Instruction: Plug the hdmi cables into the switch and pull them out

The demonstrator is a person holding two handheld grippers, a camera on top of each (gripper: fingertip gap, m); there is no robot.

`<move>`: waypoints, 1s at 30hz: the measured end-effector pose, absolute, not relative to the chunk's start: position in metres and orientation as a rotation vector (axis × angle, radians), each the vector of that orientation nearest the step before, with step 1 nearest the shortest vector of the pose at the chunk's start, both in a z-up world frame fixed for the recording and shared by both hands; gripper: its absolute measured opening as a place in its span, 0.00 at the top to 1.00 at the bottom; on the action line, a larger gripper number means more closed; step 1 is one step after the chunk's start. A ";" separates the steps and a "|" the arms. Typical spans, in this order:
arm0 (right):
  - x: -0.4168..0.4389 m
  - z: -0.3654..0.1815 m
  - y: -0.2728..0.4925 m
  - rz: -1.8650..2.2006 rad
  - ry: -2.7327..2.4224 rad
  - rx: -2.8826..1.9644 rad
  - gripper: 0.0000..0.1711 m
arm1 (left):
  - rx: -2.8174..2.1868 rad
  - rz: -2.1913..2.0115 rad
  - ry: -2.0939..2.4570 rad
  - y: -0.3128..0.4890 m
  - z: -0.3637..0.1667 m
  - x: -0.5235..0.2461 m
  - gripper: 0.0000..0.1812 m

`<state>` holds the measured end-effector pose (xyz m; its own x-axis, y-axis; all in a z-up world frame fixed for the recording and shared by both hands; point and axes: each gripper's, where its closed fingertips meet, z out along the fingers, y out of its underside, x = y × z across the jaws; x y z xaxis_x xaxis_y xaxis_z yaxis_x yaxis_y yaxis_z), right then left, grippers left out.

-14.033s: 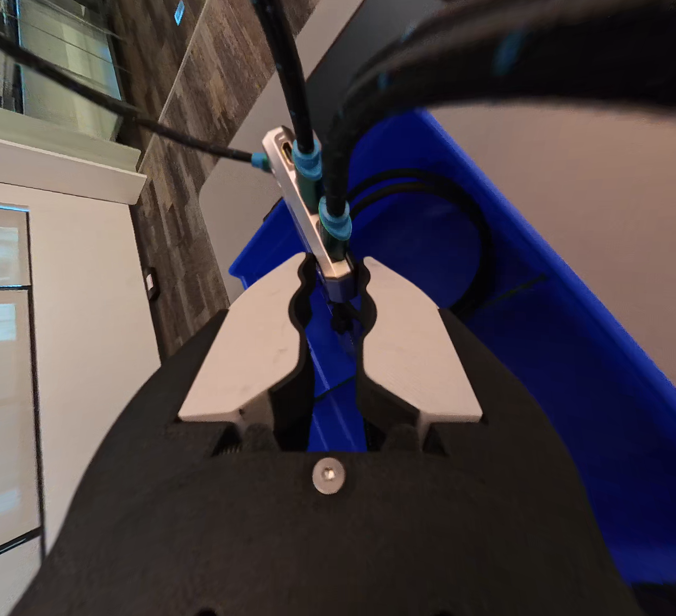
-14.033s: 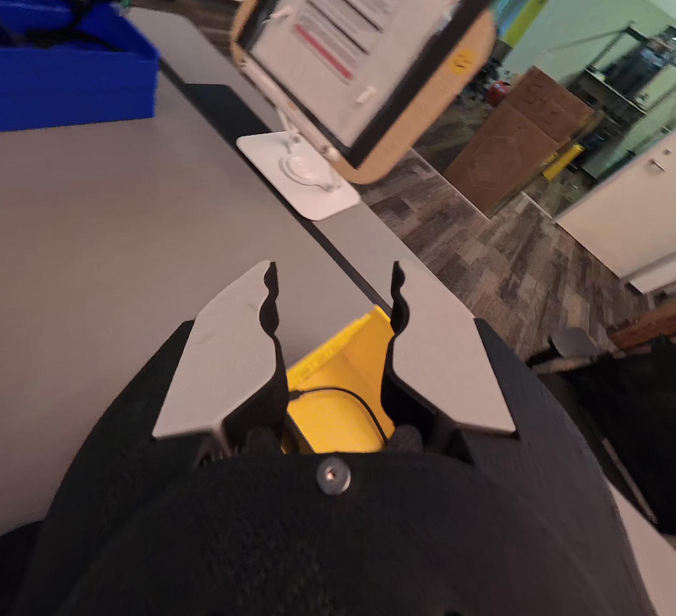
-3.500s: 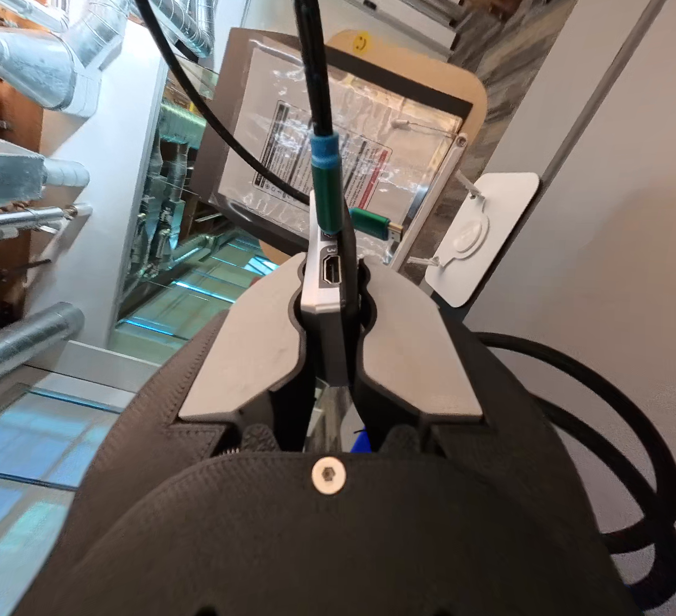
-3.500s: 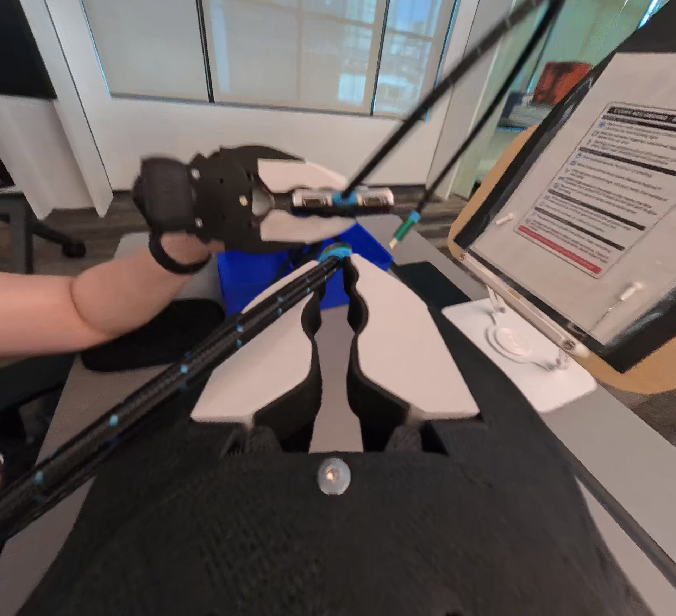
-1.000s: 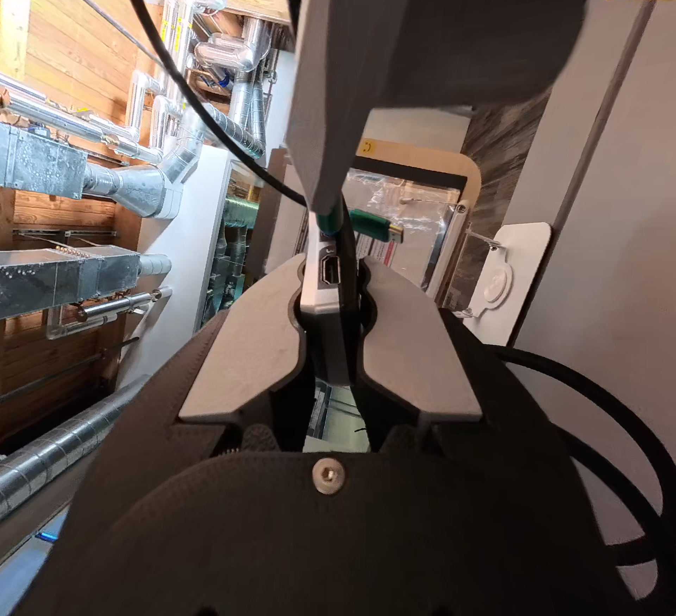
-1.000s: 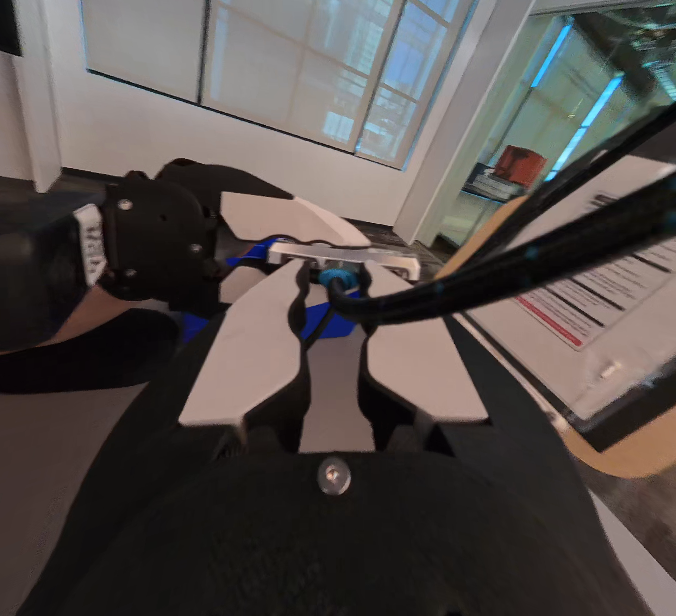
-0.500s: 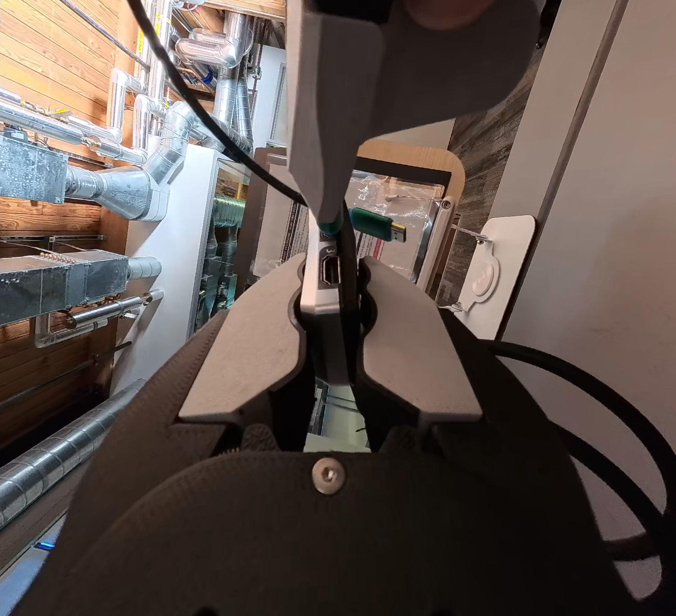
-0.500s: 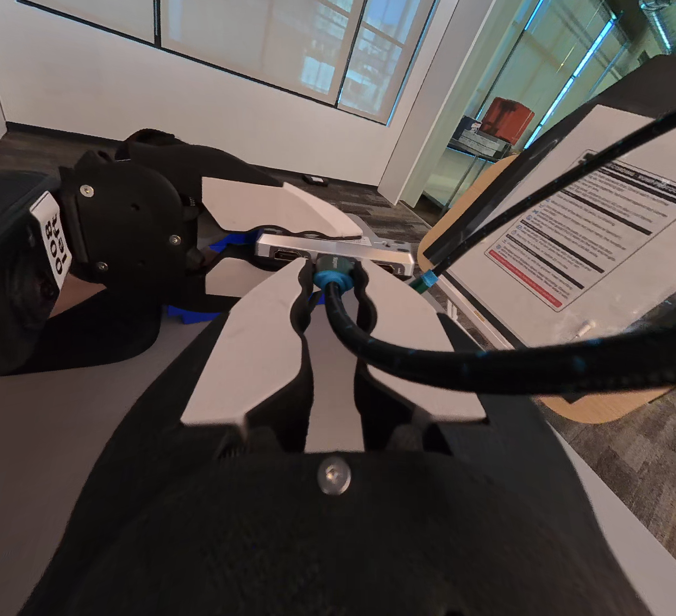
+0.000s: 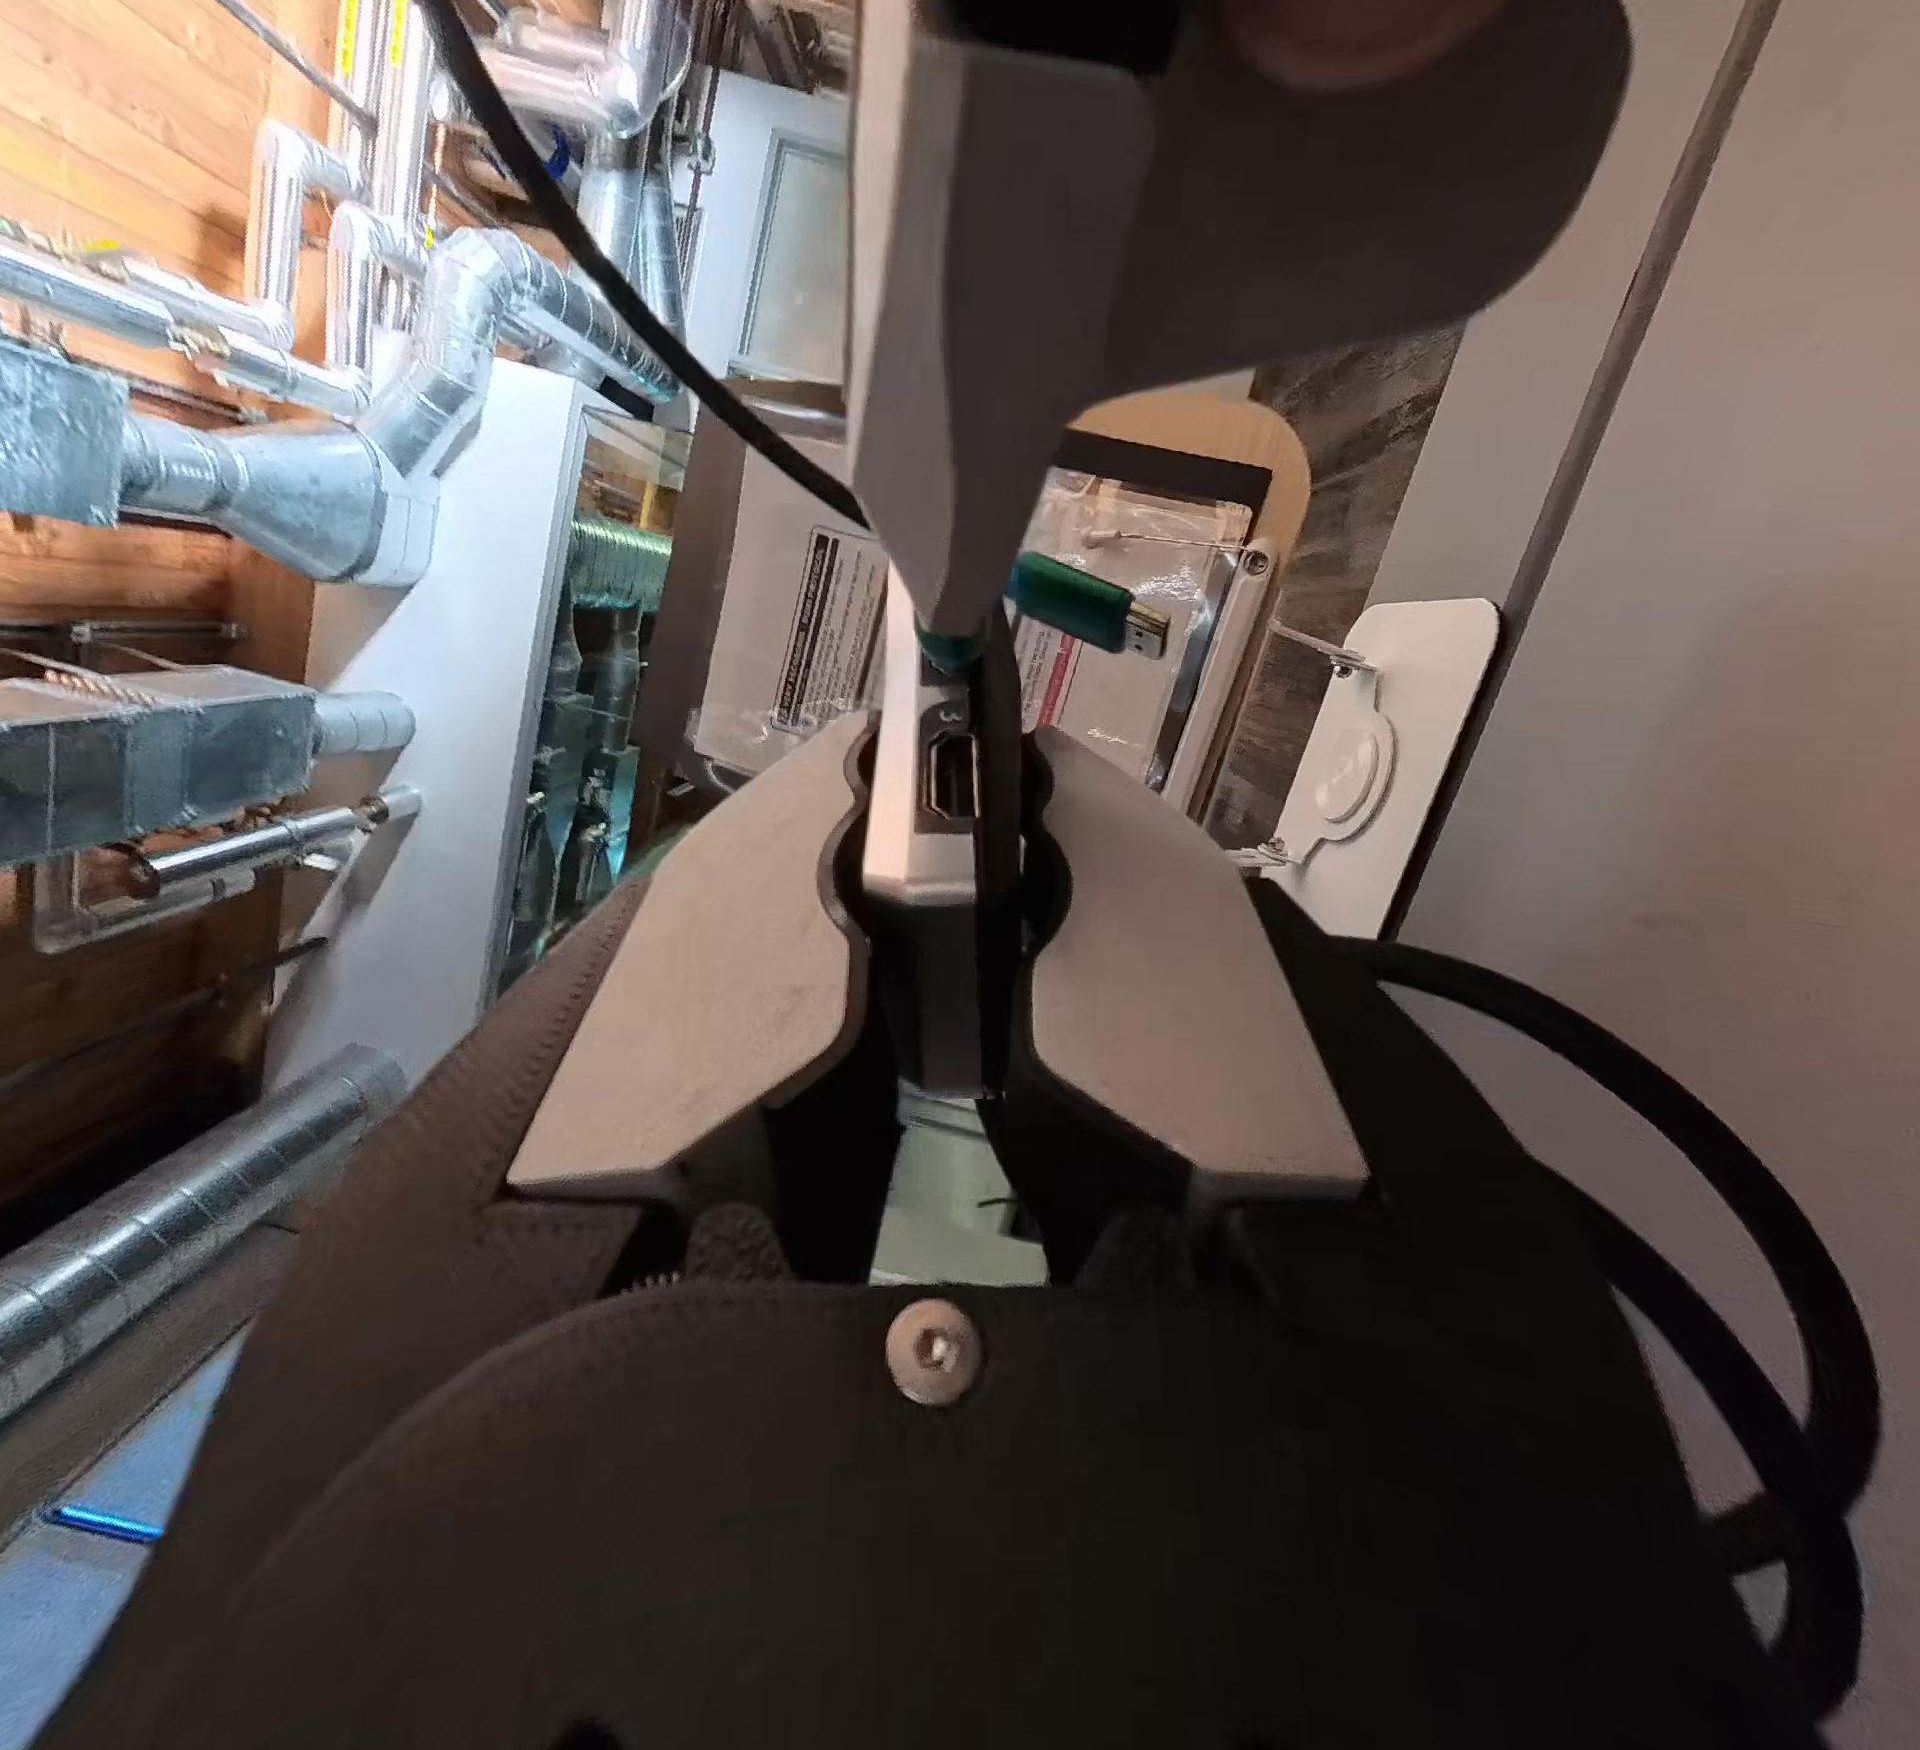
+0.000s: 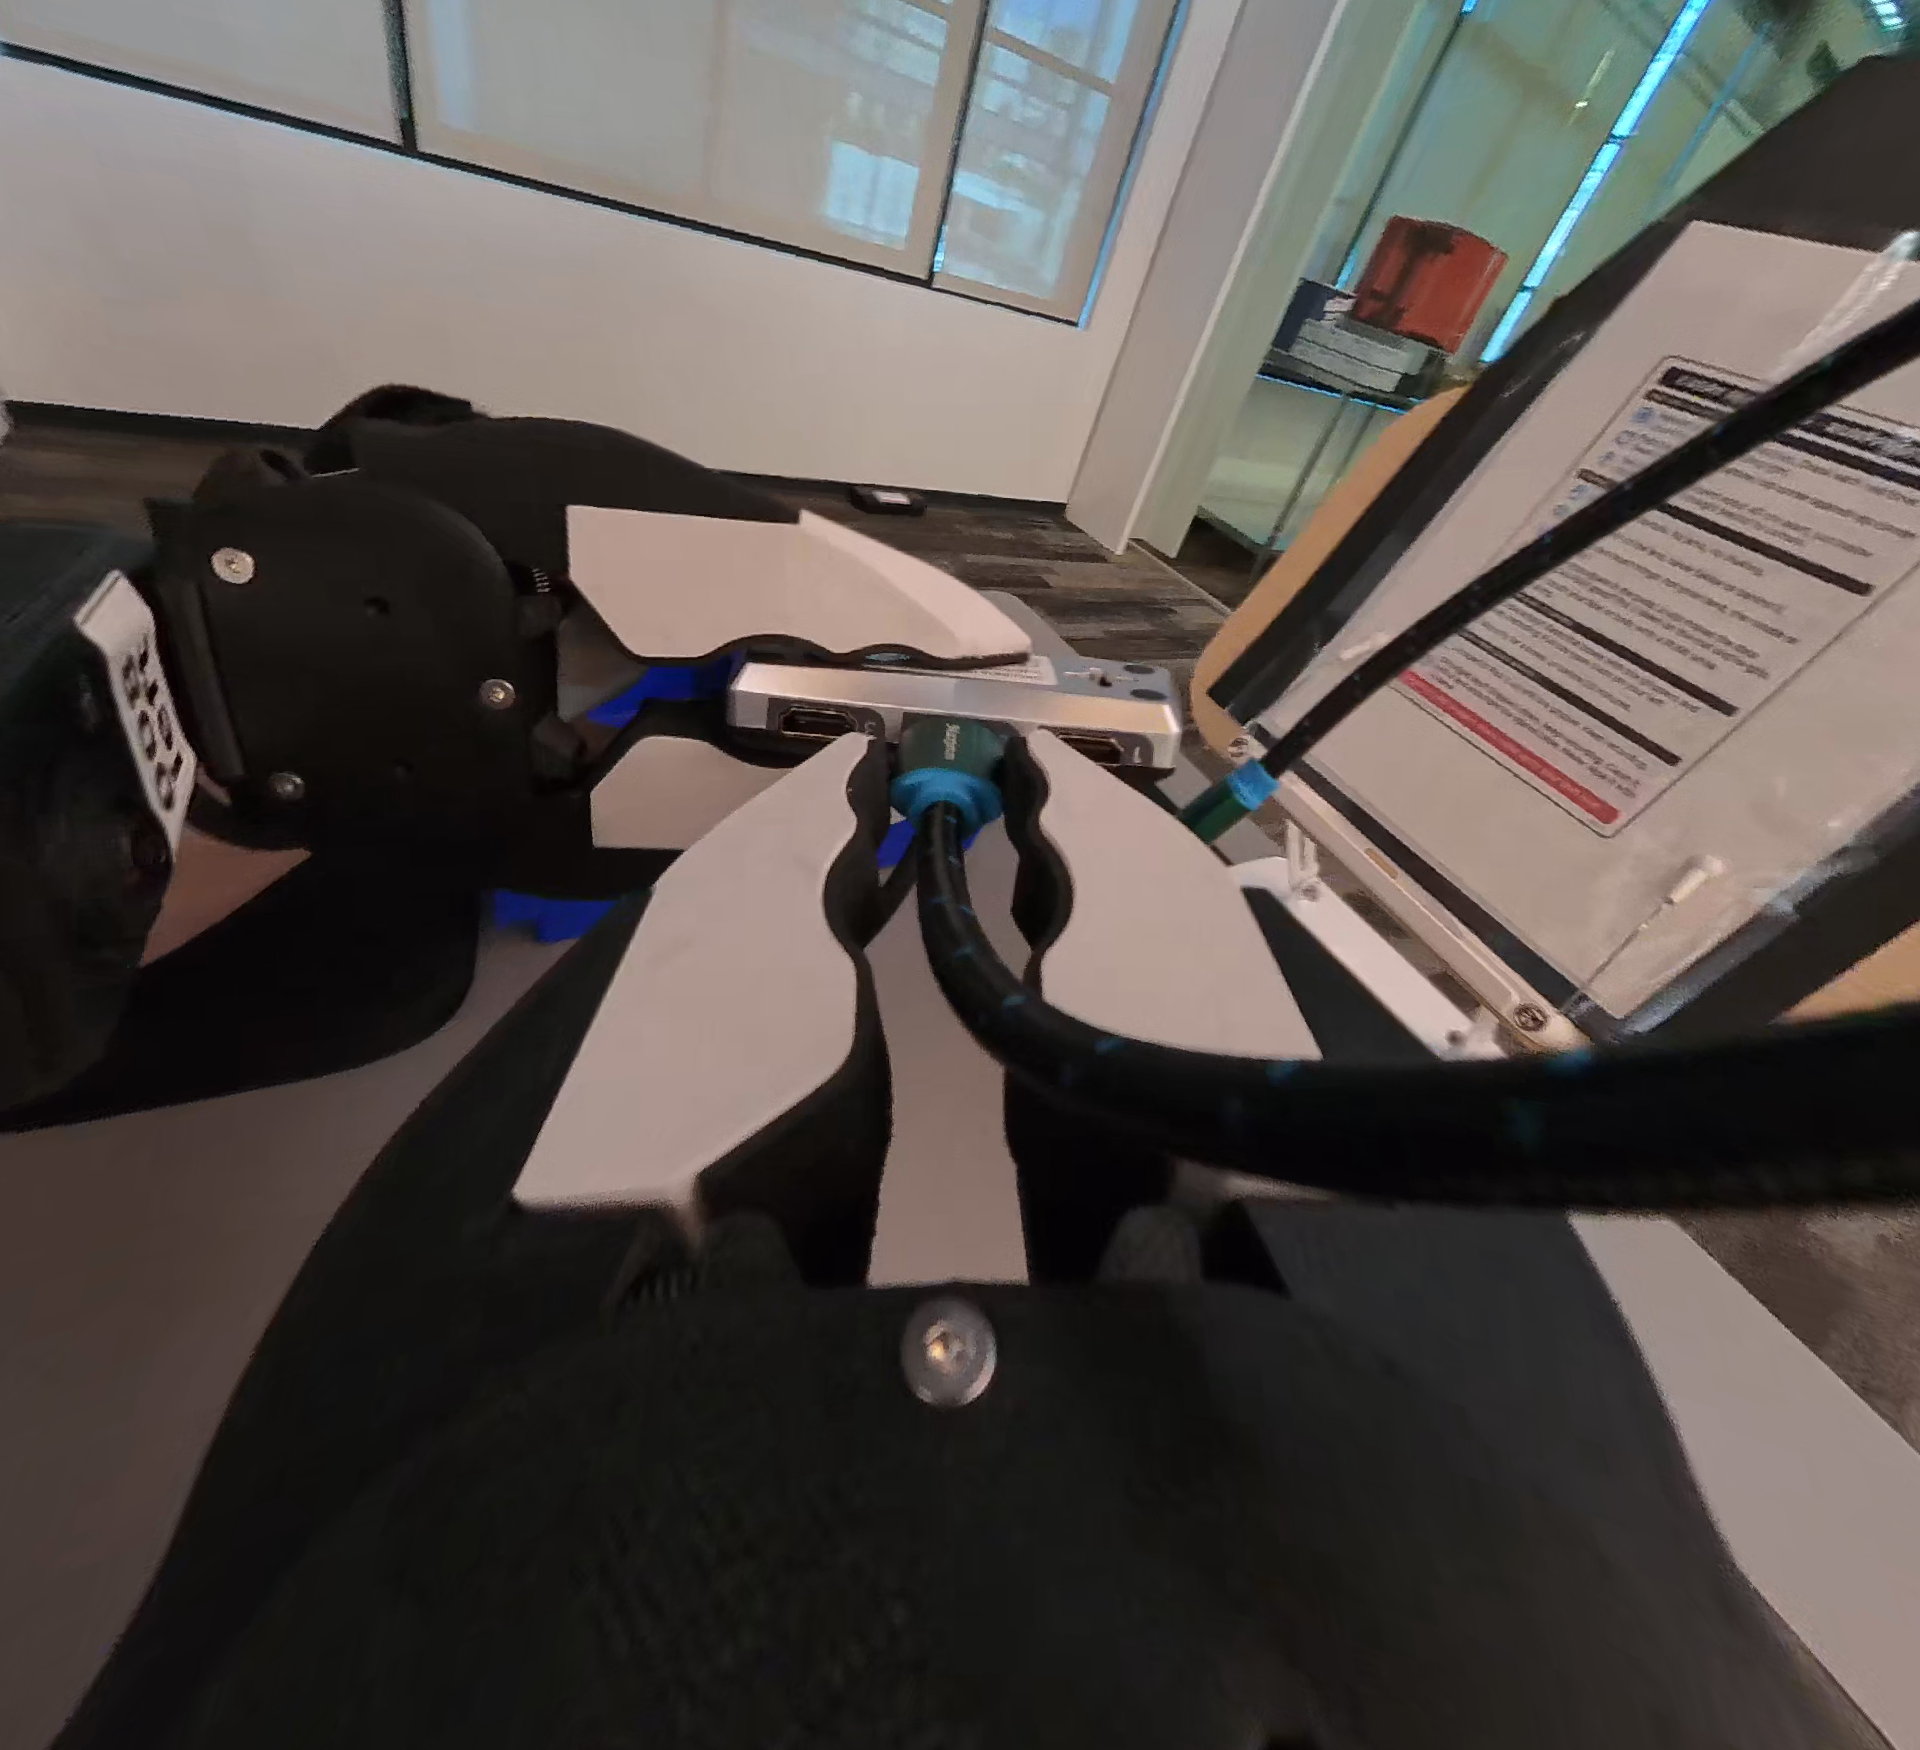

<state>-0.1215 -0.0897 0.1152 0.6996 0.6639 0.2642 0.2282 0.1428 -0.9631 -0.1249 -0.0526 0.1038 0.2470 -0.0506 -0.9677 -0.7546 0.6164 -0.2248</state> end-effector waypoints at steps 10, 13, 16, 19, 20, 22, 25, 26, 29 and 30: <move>-0.122 0.112 -0.086 0.439 -0.738 -1.473 0.87 | -0.833 0.562 1.241 -0.047 0.102 -0.126 0.87; -0.120 0.109 -0.082 0.459 -0.705 -1.497 0.87 | -0.851 0.583 1.244 -0.045 0.099 -0.125 0.87; -0.121 0.106 -0.080 0.352 -0.680 -1.509 0.87 | -0.868 0.570 1.254 -0.040 0.095 -0.126 0.87; -0.123 0.109 -0.081 0.359 -0.688 -1.503 0.87 | -0.861 0.575 1.250 -0.041 0.097 -0.127 0.87; -0.122 0.110 -0.083 0.425 -0.688 -1.504 0.87 | -0.855 0.580 1.247 -0.043 0.099 -0.127 0.87; -0.120 0.110 -0.083 0.542 -0.658 -1.517 0.87 | -0.862 0.584 1.249 -0.045 0.099 -0.126 0.87; -0.119 0.104 -0.078 0.475 -0.631 -1.555 0.87 | -0.894 0.564 1.276 -0.040 0.092 -0.124 0.87; -0.120 0.103 -0.077 0.426 -0.641 -1.555 0.87 | -0.893 0.562 1.280 -0.039 0.091 -0.125 0.87; -0.121 0.106 -0.079 0.368 -0.695 -1.529 0.87 | -0.876 0.584 1.280 -0.040 0.093 -0.125 0.87; -0.120 0.107 -0.080 0.397 -0.712 -1.523 0.87 | -0.880 0.580 1.277 -0.042 0.094 -0.125 0.87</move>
